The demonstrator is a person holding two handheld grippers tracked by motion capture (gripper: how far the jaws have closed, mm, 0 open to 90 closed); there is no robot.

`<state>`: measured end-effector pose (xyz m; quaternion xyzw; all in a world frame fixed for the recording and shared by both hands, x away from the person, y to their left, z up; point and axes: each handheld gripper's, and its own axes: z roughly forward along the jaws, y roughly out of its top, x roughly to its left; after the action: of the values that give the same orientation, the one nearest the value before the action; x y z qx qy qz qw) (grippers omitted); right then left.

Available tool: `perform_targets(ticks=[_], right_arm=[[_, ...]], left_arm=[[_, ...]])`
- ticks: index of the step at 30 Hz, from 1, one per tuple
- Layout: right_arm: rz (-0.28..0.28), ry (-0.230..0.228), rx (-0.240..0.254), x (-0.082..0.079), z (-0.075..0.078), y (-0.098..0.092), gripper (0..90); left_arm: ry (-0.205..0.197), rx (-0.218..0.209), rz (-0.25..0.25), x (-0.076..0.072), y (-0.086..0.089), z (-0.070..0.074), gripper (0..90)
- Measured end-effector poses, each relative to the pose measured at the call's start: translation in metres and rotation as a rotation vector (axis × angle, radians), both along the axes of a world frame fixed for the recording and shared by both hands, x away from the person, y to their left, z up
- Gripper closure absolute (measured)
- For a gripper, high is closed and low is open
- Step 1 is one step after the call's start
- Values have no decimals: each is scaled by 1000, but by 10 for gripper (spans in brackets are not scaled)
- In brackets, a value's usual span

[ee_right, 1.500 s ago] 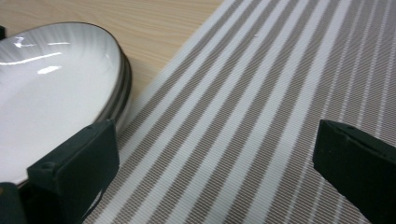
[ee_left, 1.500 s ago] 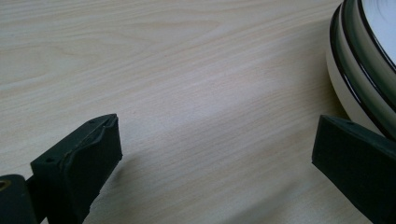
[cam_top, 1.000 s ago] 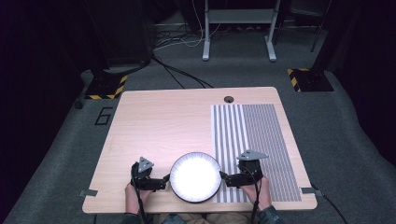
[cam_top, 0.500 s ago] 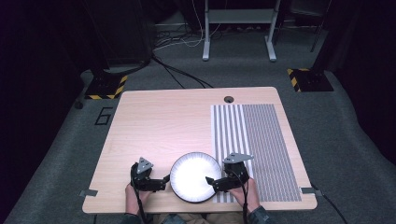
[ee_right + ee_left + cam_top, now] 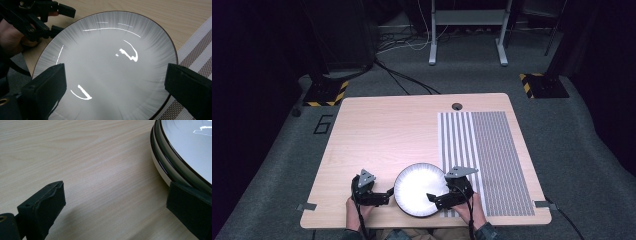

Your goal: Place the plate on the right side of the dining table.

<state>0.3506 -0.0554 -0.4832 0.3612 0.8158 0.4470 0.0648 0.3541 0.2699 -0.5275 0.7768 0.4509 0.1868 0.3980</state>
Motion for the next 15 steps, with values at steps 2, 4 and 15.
perform_targets(ticks=[2,4,15], right_arm=[[-6,-7,-6,0,0,0,30],[-21,-12,-4,2,0,-1,31],[-43,7,-14,2,-3,-2,6]], left_arm=[[0,0,-4,0,0,0,18],[-2,0,-3,-1,1,0,18],[6,-19,-5,-1,2,0,11]])
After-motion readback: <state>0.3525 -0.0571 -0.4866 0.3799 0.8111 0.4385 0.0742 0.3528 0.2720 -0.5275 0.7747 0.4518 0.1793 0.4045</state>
